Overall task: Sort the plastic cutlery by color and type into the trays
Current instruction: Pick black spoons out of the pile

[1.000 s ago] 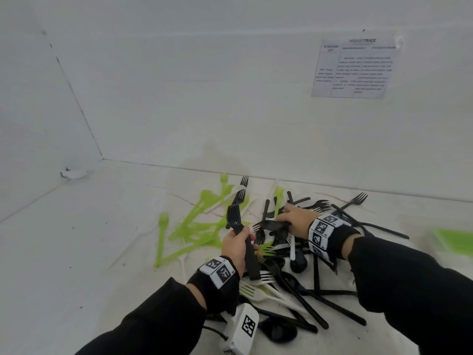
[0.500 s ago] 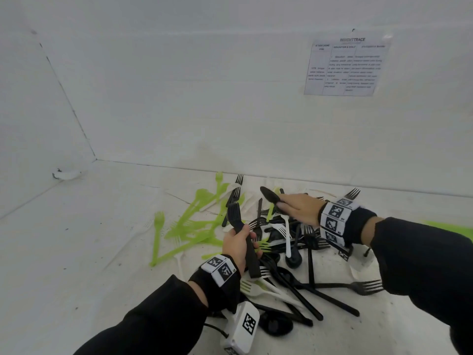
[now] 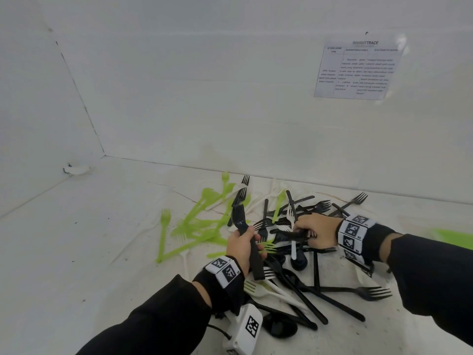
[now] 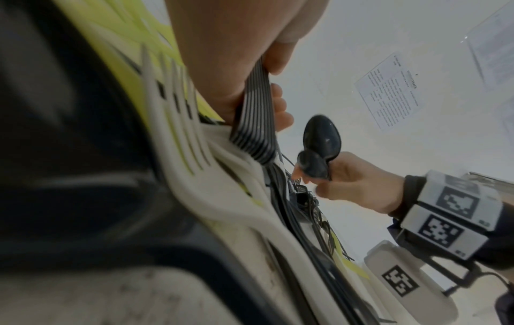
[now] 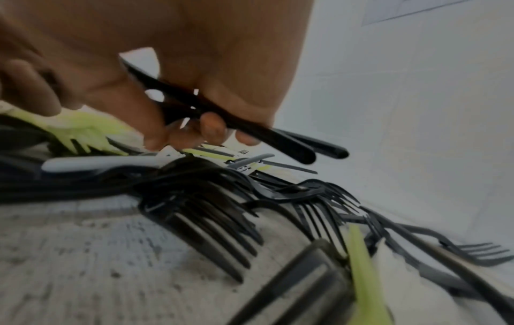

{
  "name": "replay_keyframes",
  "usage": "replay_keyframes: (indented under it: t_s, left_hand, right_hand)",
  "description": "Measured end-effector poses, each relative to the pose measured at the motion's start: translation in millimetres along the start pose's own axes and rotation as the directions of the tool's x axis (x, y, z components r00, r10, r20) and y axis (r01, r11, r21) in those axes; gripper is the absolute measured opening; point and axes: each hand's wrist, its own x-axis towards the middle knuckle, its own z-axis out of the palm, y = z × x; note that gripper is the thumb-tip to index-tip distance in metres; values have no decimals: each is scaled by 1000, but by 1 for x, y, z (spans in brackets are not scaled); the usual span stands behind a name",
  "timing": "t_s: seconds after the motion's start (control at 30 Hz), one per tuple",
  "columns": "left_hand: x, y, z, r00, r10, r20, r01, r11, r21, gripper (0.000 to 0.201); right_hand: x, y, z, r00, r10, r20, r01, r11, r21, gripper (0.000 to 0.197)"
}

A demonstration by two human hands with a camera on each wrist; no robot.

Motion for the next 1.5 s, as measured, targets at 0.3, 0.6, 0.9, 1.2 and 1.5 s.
replay_keyframes:
  t_s: [0.3, 0.6, 0.9, 1.2, 1.5]
  left_hand:
    - [7, -2, 3, 1000, -7, -19, 8, 999, 32, 15]
    - [19, 6, 11, 1000, 7, -11, -6, 998, 55, 21]
    - [17, 11, 41, 981, -65, 184, 70, 997, -21, 26]
    - [7, 7, 29, 983, -55, 176, 52, 998, 17, 26]
    - [-5, -12, 17, 978, -30, 208, 21, 999, 46, 23]
  right_hand:
    - [13, -7, -1, 999, 19, 35, -13, 987, -162, 34]
    - [1, -17, -38, 947, 197, -254, -157, 973, 172, 26]
    - [41, -60, -14, 878, 429, -211, -78, 563, 823, 26]
    - [18, -85, 5, 919, 386, -75, -66, 341, 938, 21]
    - [9, -93, 26, 806, 533, -258, -134, 589, 797, 10]
